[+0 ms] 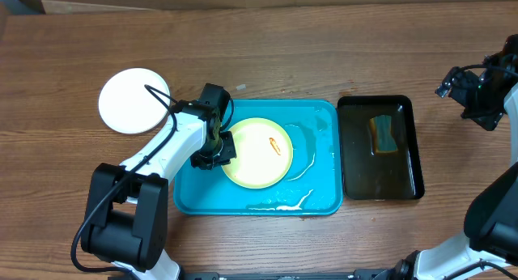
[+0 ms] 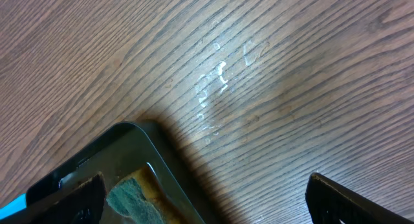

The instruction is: Clean dirty plates on tray and stack at the side

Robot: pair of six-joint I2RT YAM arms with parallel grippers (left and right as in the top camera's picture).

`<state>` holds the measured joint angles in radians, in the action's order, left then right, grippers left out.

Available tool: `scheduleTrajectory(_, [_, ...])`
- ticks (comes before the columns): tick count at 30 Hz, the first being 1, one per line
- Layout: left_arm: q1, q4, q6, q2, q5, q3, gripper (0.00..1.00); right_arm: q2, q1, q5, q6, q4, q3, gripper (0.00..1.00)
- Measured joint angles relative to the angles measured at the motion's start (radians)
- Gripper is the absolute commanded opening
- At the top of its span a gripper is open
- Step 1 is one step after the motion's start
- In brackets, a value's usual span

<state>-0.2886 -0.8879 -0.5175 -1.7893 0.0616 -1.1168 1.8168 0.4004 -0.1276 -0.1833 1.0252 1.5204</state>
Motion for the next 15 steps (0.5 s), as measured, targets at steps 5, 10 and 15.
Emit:
scheduleTrajectory(5, [0.0,0.004,-0.006,0.0,-0.003,0.0,0.21,0.0,0.0,0.0,0.0,0.0,0.0,1.0])
scheduleTrajectory(10, [0.0,0.008,-0.007,0.0,-0.004,0.0,0.21,0.0,0.0,0.0,0.0,0.0,0.0,1.0])
scheduleTrajectory(15, [0.0,0.026,-0.007,0.0,-0.006,0.0,0.2,0.0,0.0,0.0,0.0,0.0,0.0,1.0])
